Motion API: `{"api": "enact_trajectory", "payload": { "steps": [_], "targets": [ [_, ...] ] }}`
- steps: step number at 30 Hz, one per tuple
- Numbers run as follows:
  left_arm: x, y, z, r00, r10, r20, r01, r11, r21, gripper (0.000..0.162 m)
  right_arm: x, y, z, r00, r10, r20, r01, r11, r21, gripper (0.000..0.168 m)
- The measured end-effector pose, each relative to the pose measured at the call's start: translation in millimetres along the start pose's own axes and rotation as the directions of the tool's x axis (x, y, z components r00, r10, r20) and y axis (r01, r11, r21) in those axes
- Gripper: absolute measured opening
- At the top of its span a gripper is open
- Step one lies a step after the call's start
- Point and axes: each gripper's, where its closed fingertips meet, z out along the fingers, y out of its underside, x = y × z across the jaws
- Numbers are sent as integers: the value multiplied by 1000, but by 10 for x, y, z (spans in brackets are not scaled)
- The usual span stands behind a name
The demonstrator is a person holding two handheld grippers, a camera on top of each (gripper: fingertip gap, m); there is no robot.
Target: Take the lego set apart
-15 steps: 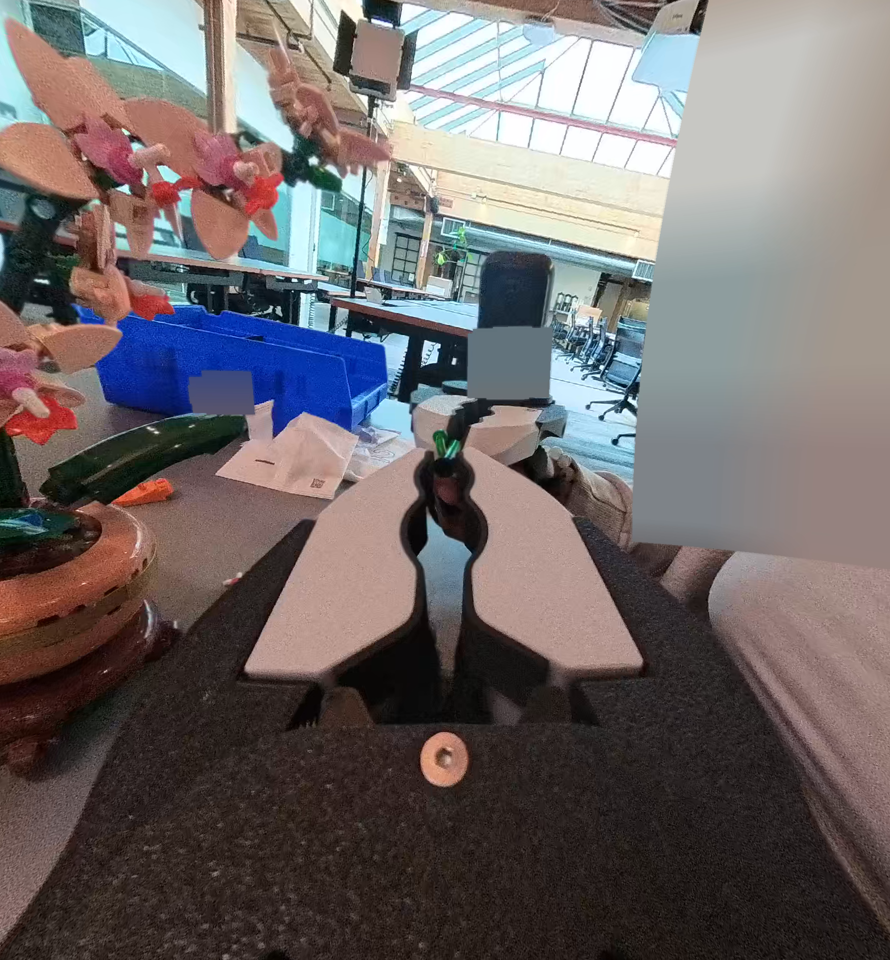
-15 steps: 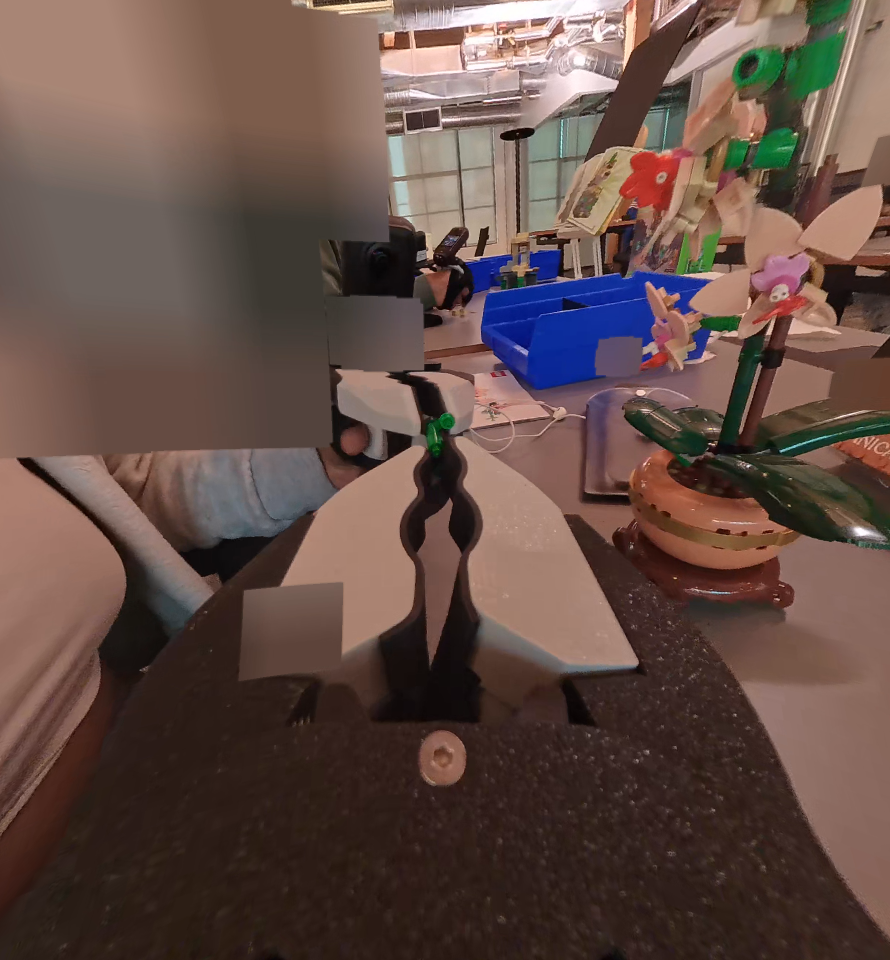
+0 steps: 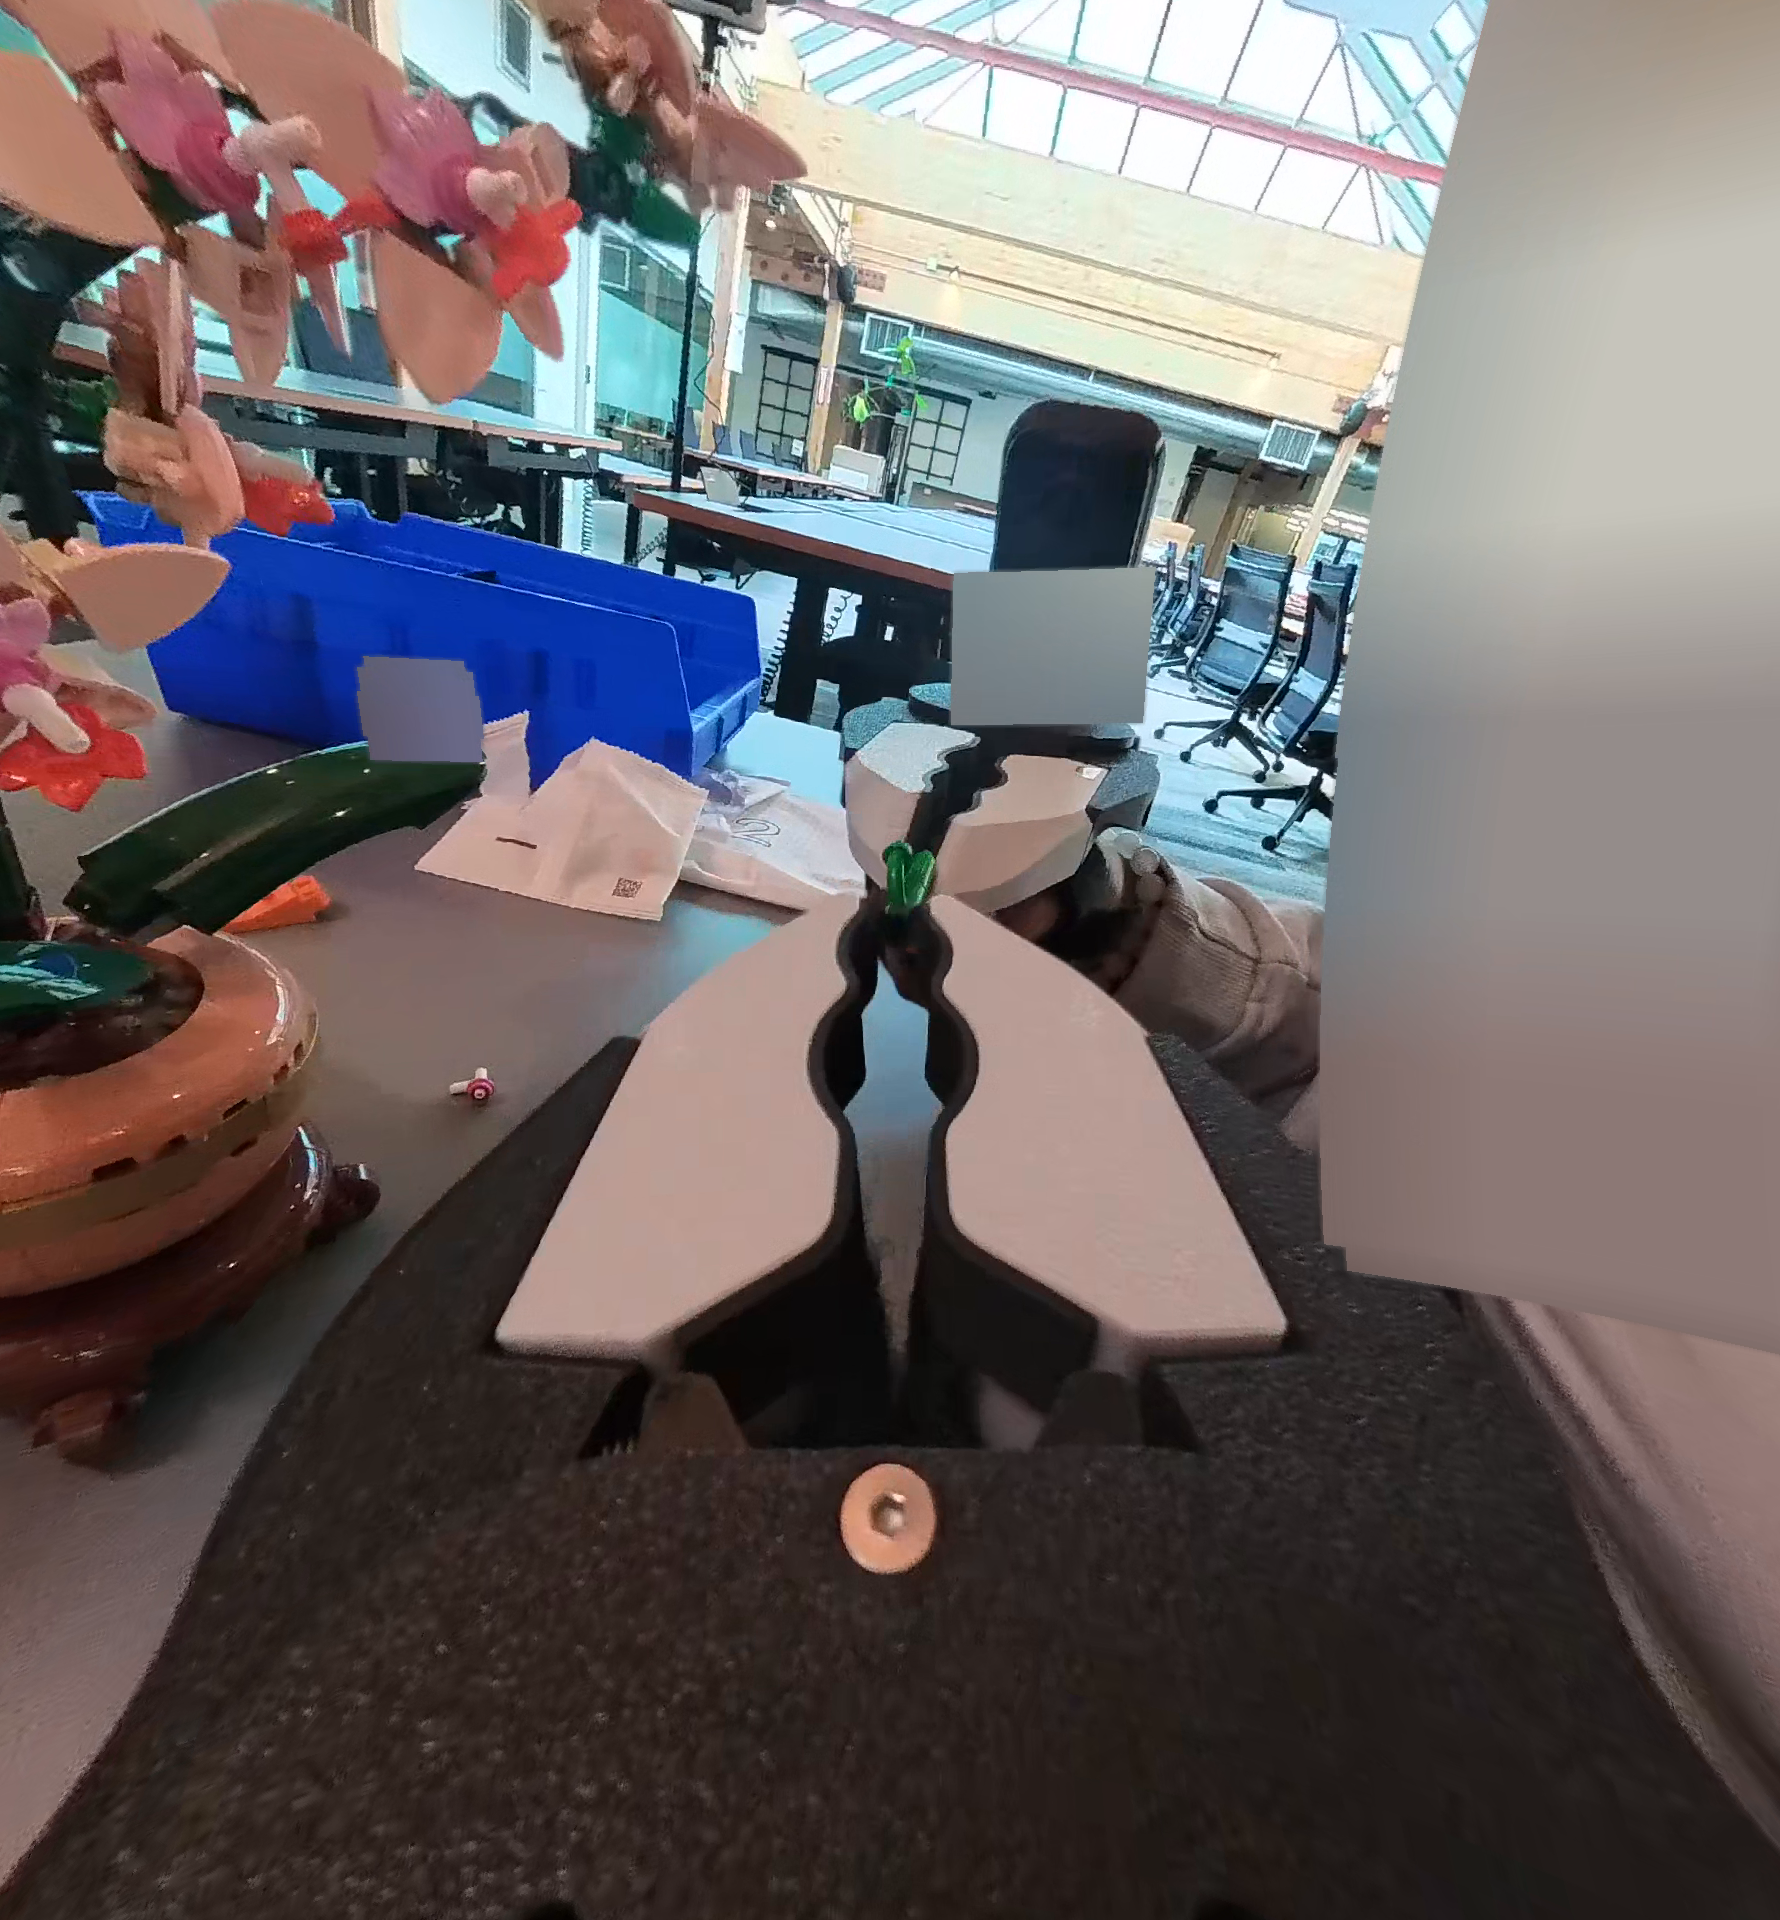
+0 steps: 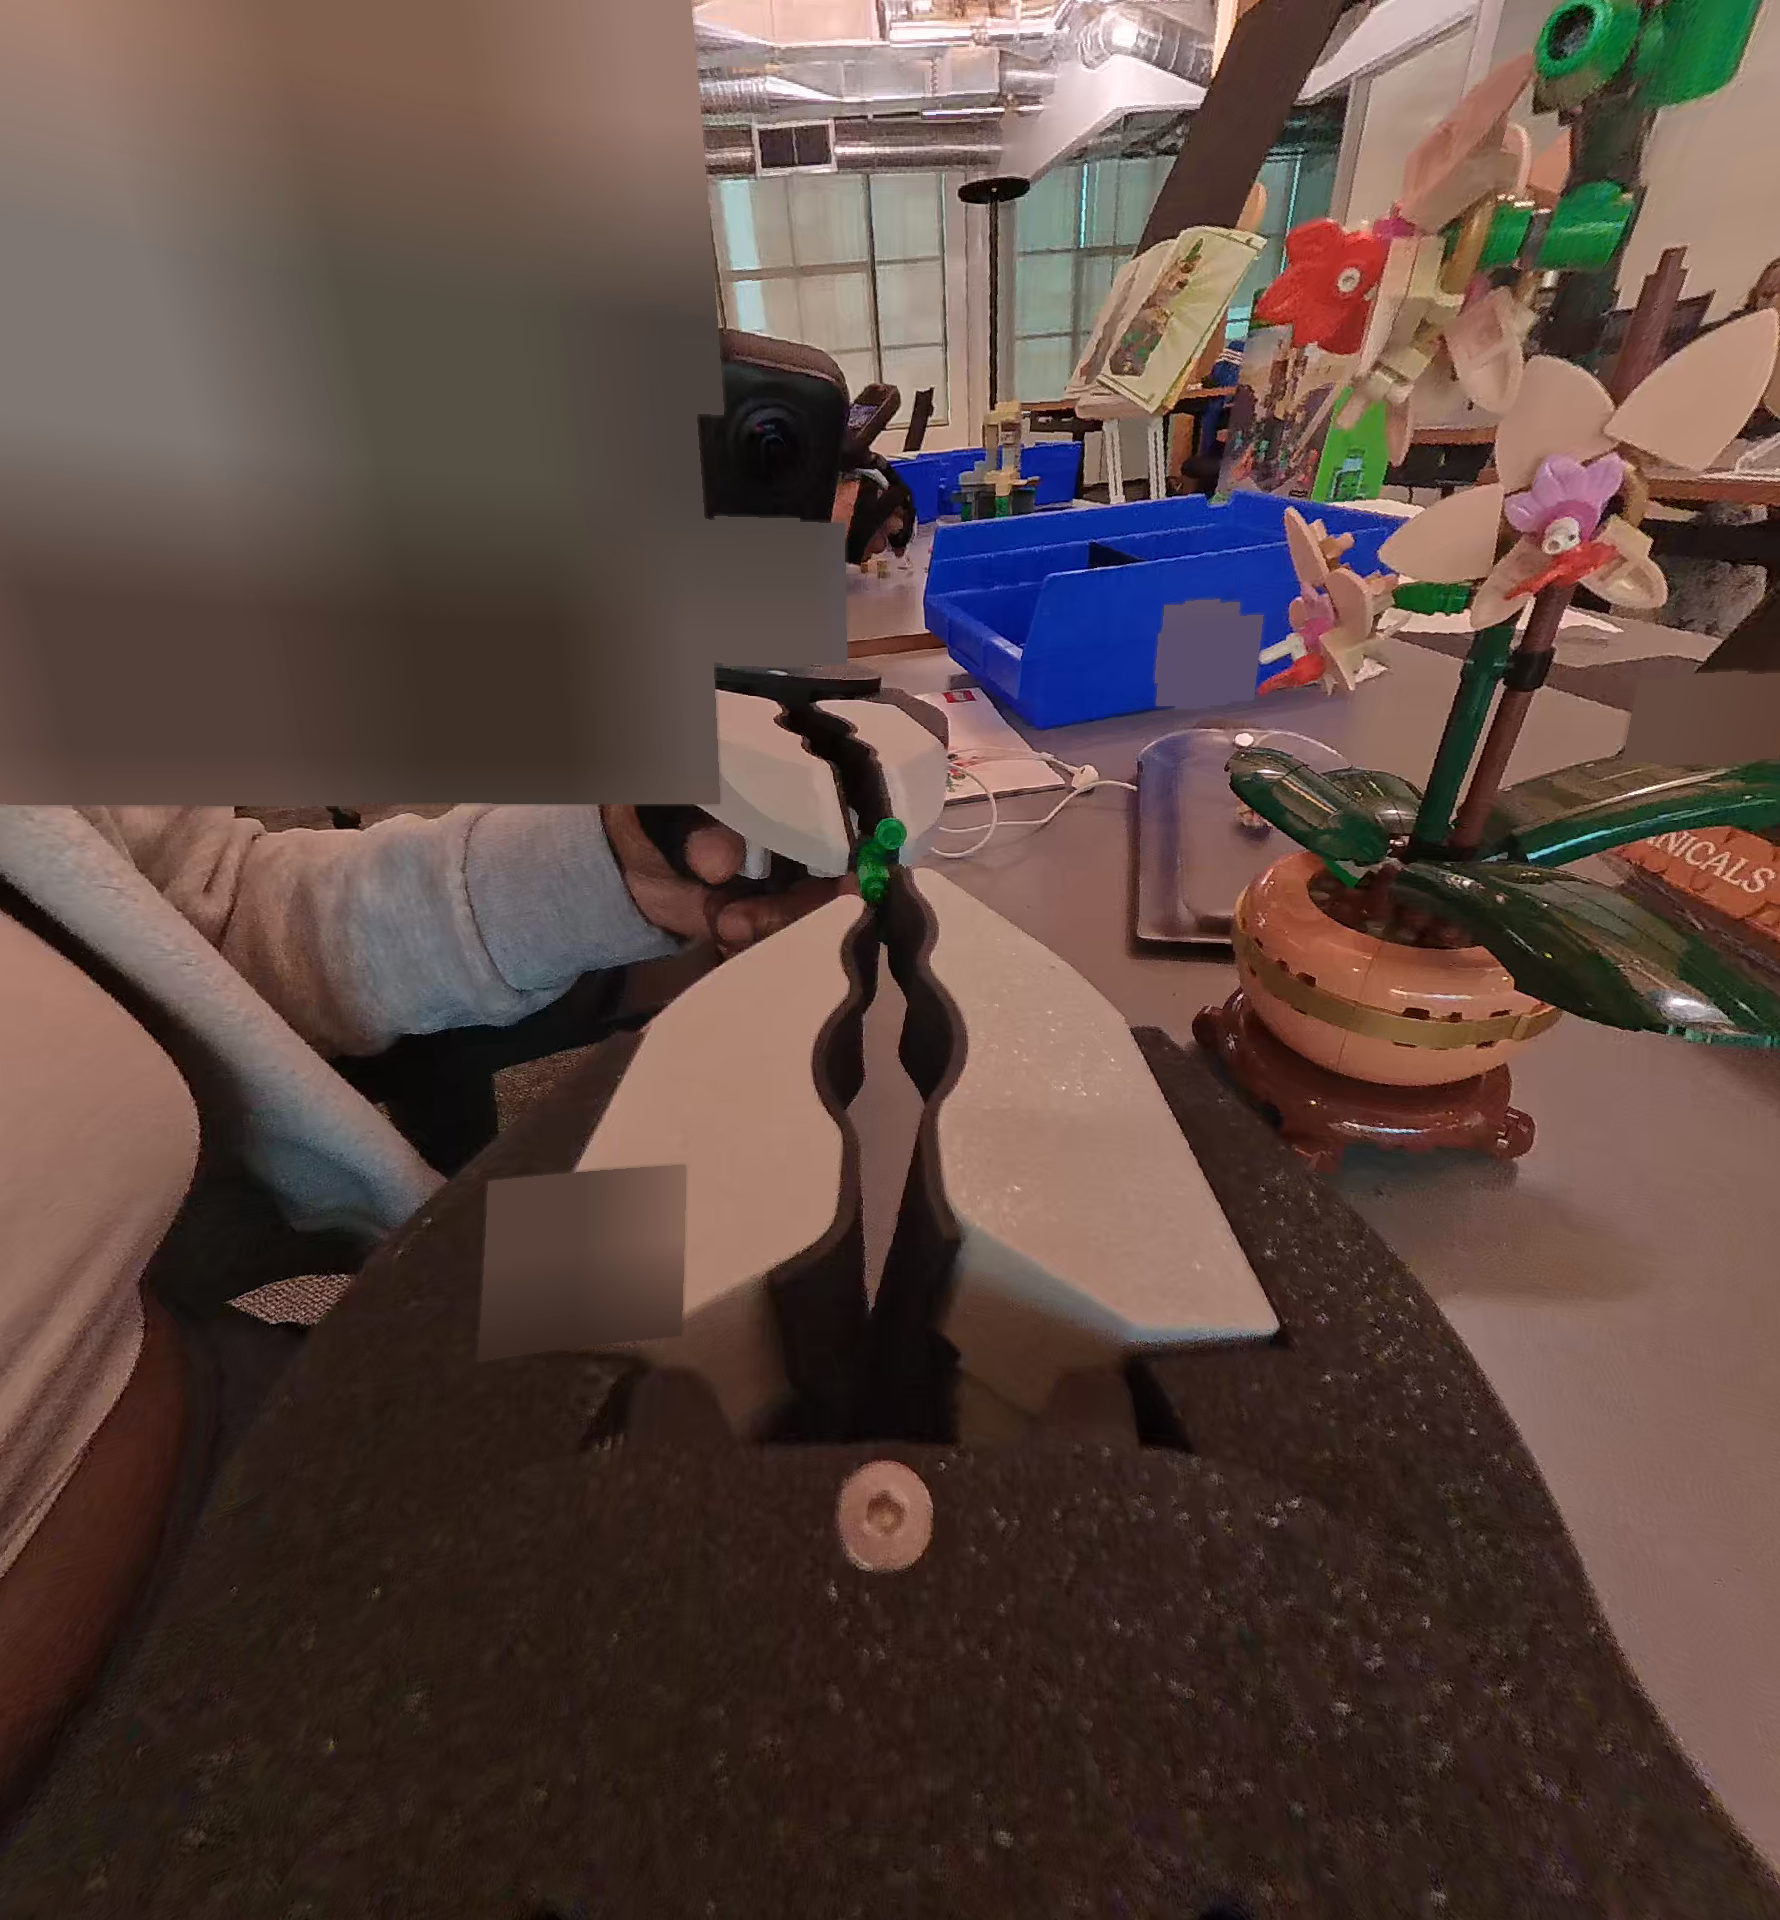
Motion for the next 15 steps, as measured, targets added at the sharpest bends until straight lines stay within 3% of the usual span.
{"api": "enact_trajectory", "payload": {
  "steps": [9, 10, 11, 13, 15],
  "targets": [
    [-5, 94, -28, 999, 32, -1, -32, 998, -63, 6, -32, 70, -20, 999, 8, 50, -5, 998, -66, 4],
    [-1, 112, -20, 999, 41, 2, -40, 997, -73, 6, -42, 83, -22, 998, 8, 55, -3, 997, -82, 23],
    [1, 125, -8, 999, 45, 3, -45, 996, -81, 6, -74, 97, -15, 998, 5, 68, 2, 995, -98, 27],
    [7, 148, 3, 998, 58, 1, -58, 993, -101, 6, -73, 108, 13, 998, -45, 38, 49, 993, -110, 10],
    [-11, 158, -3, 998, 70, 7, -69, 991, -113, 6, -49, 143, 16, 997, -80, 25, 82, 987, -139, 5]
  ]
}}
